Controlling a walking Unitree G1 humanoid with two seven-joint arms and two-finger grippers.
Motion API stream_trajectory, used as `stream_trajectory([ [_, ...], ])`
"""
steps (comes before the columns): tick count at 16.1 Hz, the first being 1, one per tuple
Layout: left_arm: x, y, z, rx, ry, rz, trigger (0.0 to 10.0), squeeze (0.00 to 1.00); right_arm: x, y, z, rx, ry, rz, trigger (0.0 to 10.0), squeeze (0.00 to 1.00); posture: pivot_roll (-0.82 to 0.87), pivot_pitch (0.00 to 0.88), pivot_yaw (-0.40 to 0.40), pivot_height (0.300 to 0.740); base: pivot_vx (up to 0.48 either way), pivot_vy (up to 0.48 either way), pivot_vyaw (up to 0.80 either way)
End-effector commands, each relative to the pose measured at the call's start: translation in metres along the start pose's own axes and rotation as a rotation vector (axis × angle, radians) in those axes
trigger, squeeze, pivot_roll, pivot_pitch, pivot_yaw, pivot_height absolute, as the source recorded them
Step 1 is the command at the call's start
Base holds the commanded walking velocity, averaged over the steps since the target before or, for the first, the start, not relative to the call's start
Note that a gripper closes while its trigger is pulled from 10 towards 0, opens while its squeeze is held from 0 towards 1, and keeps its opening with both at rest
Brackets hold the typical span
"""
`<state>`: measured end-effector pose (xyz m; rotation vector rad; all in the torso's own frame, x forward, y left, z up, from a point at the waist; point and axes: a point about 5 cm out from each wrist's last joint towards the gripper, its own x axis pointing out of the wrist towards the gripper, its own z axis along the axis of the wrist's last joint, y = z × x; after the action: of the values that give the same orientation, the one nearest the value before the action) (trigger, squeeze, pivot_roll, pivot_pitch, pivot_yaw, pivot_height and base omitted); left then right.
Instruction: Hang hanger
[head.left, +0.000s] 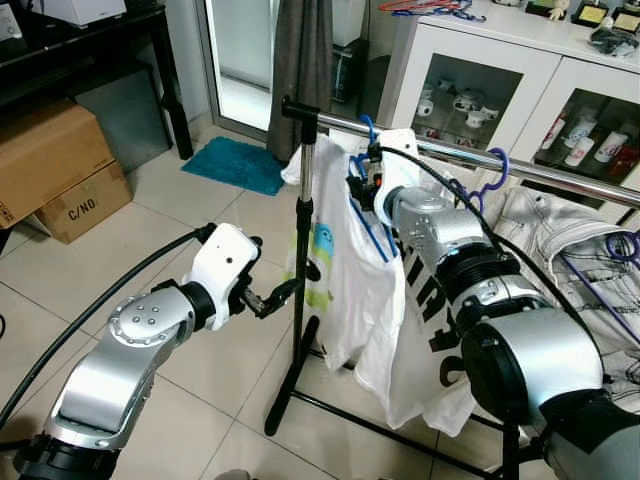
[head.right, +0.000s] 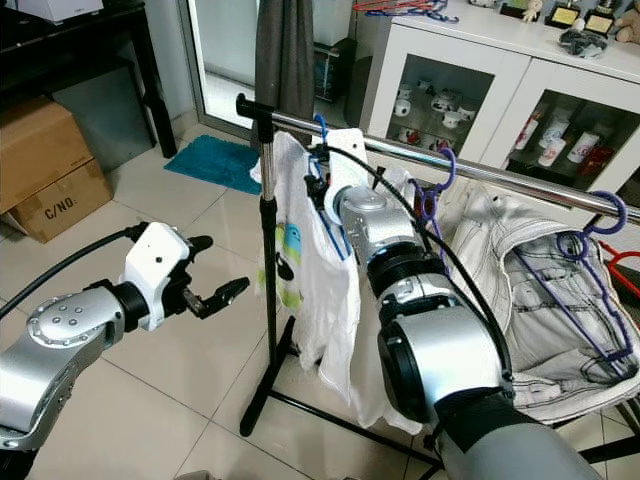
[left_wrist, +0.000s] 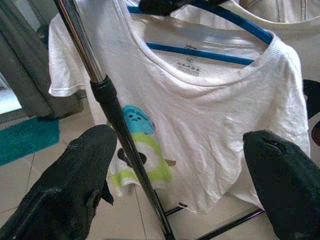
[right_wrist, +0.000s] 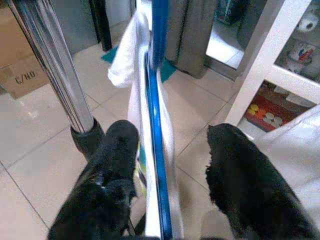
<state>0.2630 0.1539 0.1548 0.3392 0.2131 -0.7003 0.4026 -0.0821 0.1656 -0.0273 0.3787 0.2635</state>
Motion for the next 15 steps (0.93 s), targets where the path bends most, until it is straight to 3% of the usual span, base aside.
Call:
stream_trajectory([
  [1, 0.0016, -0.0042, 0.0013, 0.010, 0.003, -0.038, 10.0, 1.00, 0.0007, 0.0000, 0.0004, 0.000, 0.005, -0.007, 0.0, 0.00, 0.10, 0.000, -0.079, 0.740, 0.000, 0.000, 0.00],
  [15, 0.0029, -0.0017, -0.0001, 0.019, 0.006, -0.032, 10.0, 1.00, 0.0016, -0.0038, 0.0007, 0.036, -0.014, -0.009, 0.0, 0.00, 0.10, 0.000, -0.078, 0.740, 0.000, 0.000, 0.00],
])
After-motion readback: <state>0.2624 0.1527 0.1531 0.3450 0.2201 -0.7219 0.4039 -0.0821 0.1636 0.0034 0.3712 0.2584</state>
